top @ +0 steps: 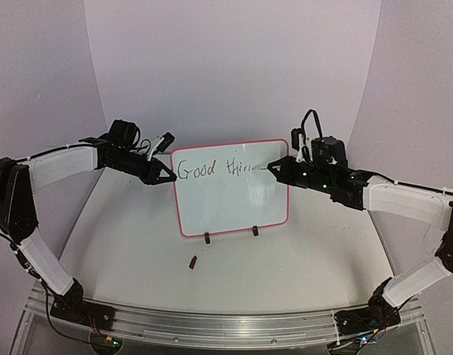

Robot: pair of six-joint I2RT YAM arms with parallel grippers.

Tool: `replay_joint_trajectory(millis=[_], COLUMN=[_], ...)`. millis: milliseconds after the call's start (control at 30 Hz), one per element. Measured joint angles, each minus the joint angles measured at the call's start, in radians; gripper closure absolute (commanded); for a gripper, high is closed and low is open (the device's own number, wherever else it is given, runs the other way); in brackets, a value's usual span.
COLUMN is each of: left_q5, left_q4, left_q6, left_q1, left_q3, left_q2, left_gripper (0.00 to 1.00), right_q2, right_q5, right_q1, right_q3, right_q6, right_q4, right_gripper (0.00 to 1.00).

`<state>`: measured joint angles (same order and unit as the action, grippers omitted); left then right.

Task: Write a sentence on the whiteboard

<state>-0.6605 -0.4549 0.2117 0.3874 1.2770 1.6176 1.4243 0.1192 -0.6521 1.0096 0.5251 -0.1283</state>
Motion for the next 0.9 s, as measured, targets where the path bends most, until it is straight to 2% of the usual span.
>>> replay_joint_trajectory(millis=[900], left_q5=[0.0], left_q4=[0.0], left_q6=[0.0], left_q1=[0.0], left_q3=[0.0], left_q2=[0.0], left_gripper=[1.0], right_q2=[0.021], right_q5=[-0.032], right_q1=[0.019], right_q3=[0.02], right_q6=[-0.006], right_q4=[-0.013], right_gripper=[1.0])
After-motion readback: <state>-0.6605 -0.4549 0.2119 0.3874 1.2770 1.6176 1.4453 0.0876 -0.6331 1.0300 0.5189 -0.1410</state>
